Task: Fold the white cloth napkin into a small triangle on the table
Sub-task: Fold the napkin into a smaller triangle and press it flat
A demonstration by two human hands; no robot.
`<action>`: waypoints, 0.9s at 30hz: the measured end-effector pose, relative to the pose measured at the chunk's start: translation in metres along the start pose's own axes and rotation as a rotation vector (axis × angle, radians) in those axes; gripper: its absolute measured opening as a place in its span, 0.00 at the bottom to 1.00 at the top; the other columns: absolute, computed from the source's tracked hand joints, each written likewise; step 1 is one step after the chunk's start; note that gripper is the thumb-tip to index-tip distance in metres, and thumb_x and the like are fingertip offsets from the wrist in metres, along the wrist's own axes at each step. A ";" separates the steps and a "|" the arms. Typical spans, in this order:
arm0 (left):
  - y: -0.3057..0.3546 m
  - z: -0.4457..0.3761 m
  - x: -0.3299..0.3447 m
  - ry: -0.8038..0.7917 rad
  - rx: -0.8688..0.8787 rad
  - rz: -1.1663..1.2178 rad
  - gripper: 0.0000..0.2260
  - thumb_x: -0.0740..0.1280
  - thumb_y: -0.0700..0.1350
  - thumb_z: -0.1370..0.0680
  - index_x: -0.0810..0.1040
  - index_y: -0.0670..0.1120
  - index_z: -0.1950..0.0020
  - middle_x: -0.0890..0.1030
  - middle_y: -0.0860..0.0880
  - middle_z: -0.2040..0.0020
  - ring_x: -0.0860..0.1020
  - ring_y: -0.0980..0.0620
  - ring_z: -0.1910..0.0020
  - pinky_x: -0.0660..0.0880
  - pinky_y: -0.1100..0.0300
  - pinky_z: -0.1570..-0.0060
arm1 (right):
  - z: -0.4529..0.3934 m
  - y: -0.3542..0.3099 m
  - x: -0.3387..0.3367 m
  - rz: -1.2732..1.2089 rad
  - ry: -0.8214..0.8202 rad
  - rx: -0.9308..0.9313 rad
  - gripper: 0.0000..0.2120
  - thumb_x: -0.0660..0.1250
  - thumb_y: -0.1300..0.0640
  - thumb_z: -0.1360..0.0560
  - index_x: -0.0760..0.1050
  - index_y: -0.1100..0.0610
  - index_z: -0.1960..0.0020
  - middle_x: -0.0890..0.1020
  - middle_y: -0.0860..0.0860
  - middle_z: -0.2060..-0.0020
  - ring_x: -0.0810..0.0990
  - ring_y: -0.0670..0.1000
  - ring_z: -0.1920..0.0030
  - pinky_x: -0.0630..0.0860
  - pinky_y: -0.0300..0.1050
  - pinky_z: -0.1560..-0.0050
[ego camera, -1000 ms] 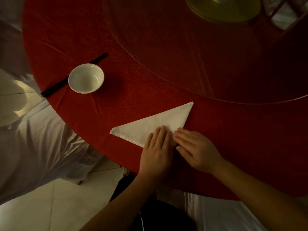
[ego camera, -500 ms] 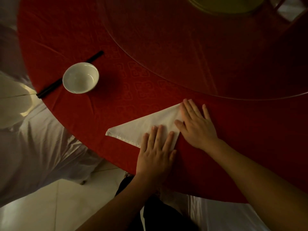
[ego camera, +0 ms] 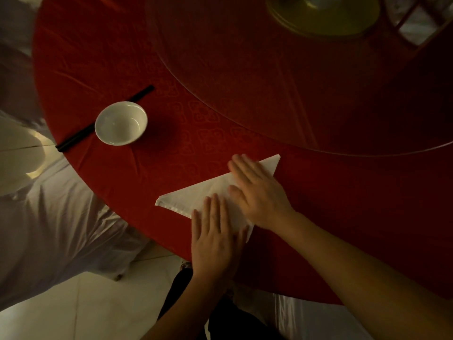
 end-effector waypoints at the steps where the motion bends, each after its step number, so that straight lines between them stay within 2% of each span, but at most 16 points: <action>1: -0.003 0.002 0.003 -0.023 -0.045 -0.020 0.34 0.50 0.62 0.20 0.54 0.38 0.24 0.54 0.38 0.24 0.49 0.41 0.24 0.46 0.43 0.26 | -0.004 -0.009 0.008 0.026 -0.047 -0.042 0.31 0.38 0.40 0.20 0.51 0.57 0.23 0.56 0.55 0.23 0.49 0.52 0.23 0.49 0.54 0.25; 5: -0.004 0.001 0.014 -0.071 -0.103 -0.055 0.44 0.49 0.71 0.24 0.51 0.37 0.24 0.51 0.37 0.23 0.47 0.41 0.23 0.46 0.45 0.26 | -0.013 -0.007 0.029 0.206 -0.100 -0.022 0.36 0.37 0.35 0.22 0.47 0.58 0.23 0.52 0.56 0.22 0.46 0.53 0.23 0.44 0.55 0.24; 12: -0.006 0.001 0.019 -0.090 -0.123 -0.037 0.45 0.48 0.72 0.25 0.49 0.38 0.23 0.48 0.38 0.23 0.45 0.41 0.23 0.46 0.44 0.27 | -0.032 0.029 0.023 0.214 -0.034 0.108 0.42 0.37 0.29 0.25 0.48 0.57 0.23 0.53 0.57 0.22 0.47 0.54 0.23 0.42 0.55 0.25; 16: -0.008 0.003 0.018 -0.139 -0.129 -0.039 0.45 0.42 0.73 0.26 0.41 0.40 0.23 0.40 0.41 0.23 0.37 0.44 0.24 0.40 0.45 0.26 | -0.044 0.054 0.015 0.191 -0.001 0.206 0.42 0.35 0.27 0.27 0.46 0.52 0.22 0.51 0.54 0.22 0.47 0.53 0.23 0.42 0.56 0.25; 19: -0.009 0.002 0.013 -0.154 -0.101 -0.031 0.44 0.37 0.74 0.27 0.35 0.42 0.24 0.34 0.43 0.24 0.30 0.47 0.26 0.34 0.46 0.27 | -0.046 0.059 0.012 0.188 -0.006 0.209 0.40 0.35 0.29 0.27 0.46 0.52 0.22 0.51 0.54 0.22 0.47 0.52 0.23 0.42 0.55 0.25; 20: -0.009 0.002 0.008 -0.144 -0.100 -0.015 0.43 0.37 0.73 0.26 0.36 0.43 0.24 0.35 0.42 0.23 0.31 0.47 0.26 0.35 0.45 0.27 | -0.046 0.059 0.012 0.182 -0.016 0.201 0.40 0.35 0.30 0.26 0.46 0.52 0.22 0.50 0.54 0.22 0.47 0.52 0.23 0.42 0.55 0.25; 23: -0.002 -0.007 -0.010 -0.010 -0.057 0.025 0.35 0.43 0.65 0.20 0.52 0.40 0.23 0.51 0.40 0.23 0.45 0.43 0.23 0.43 0.40 0.27 | -0.044 0.060 0.013 0.192 -0.026 0.195 0.36 0.34 0.33 0.25 0.43 0.50 0.22 0.48 0.54 0.22 0.45 0.52 0.23 0.41 0.55 0.25; 24: 0.001 -0.015 -0.012 0.031 -0.016 0.015 0.33 0.45 0.62 0.19 0.54 0.39 0.24 0.53 0.39 0.23 0.48 0.42 0.23 0.45 0.39 0.28 | -0.044 0.060 0.013 0.204 -0.028 0.191 0.35 0.33 0.33 0.24 0.43 0.50 0.23 0.47 0.54 0.22 0.45 0.52 0.23 0.41 0.56 0.25; 27: 0.000 -0.041 -0.008 -0.015 0.039 -0.060 0.34 0.43 0.64 0.20 0.45 0.41 0.24 0.47 0.41 0.22 0.41 0.45 0.24 0.36 0.43 0.28 | -0.043 0.060 0.014 0.252 -0.028 0.169 0.35 0.33 0.34 0.24 0.44 0.51 0.23 0.48 0.55 0.22 0.46 0.54 0.23 0.43 0.57 0.25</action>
Point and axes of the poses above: each hand's wrist, its own z-axis away from the middle knuckle, its own x-axis out of the palm, y = z × x, the point moved 5 cm from there along -z, towards the middle knuckle
